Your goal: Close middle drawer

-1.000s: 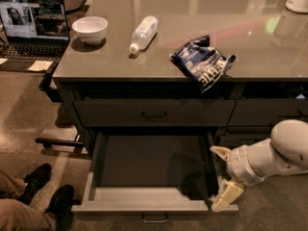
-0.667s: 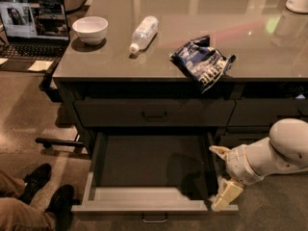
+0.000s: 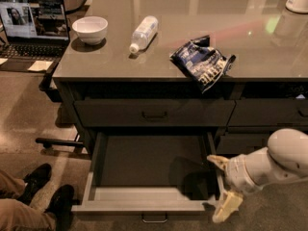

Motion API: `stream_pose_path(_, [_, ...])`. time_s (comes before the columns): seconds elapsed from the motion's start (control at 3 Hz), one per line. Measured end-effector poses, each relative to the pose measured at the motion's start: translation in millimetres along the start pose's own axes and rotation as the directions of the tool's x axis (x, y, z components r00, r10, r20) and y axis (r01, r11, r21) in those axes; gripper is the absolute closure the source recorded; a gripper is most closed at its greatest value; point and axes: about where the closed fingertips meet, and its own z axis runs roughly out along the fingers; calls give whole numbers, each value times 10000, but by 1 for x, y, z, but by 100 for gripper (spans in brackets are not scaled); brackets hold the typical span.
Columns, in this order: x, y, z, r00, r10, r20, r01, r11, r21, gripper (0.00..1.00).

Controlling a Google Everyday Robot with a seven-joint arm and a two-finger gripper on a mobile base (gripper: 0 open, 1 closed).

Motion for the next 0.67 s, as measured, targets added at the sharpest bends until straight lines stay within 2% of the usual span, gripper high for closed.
stream_pose_path(0.33, [23, 29, 15, 10000, 17, 67, -14, 9989, -468, 18])
stream_pose_path(0.67, [48, 44, 40, 9997, 202, 150, -188, 9958, -895, 42])
